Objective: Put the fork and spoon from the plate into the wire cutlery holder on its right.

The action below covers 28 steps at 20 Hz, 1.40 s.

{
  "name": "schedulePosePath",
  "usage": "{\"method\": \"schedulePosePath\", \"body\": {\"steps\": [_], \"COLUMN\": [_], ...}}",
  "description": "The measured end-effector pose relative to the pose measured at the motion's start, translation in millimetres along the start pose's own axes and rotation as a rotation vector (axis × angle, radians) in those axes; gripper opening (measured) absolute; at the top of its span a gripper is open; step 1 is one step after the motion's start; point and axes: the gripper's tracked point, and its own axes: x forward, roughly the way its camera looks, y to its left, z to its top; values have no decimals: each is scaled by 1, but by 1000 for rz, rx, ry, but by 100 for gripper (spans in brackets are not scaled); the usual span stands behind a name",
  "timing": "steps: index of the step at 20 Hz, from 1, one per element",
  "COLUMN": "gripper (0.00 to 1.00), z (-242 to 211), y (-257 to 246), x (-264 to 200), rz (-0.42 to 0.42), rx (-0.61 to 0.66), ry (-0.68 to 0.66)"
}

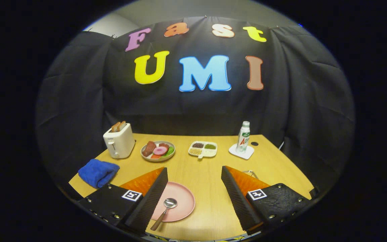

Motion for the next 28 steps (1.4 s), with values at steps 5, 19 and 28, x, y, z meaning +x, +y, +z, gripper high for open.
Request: {"method": "schedulePosePath", "body": {"steps": [5,19,28], "gripper": [91,57,7], "z": [-73,-194,-191], "y": [32,85,68], "x": [7,1,0], "rz": [69,167,104], "rx": [92,182,140], "ry": [259,707,731]}}
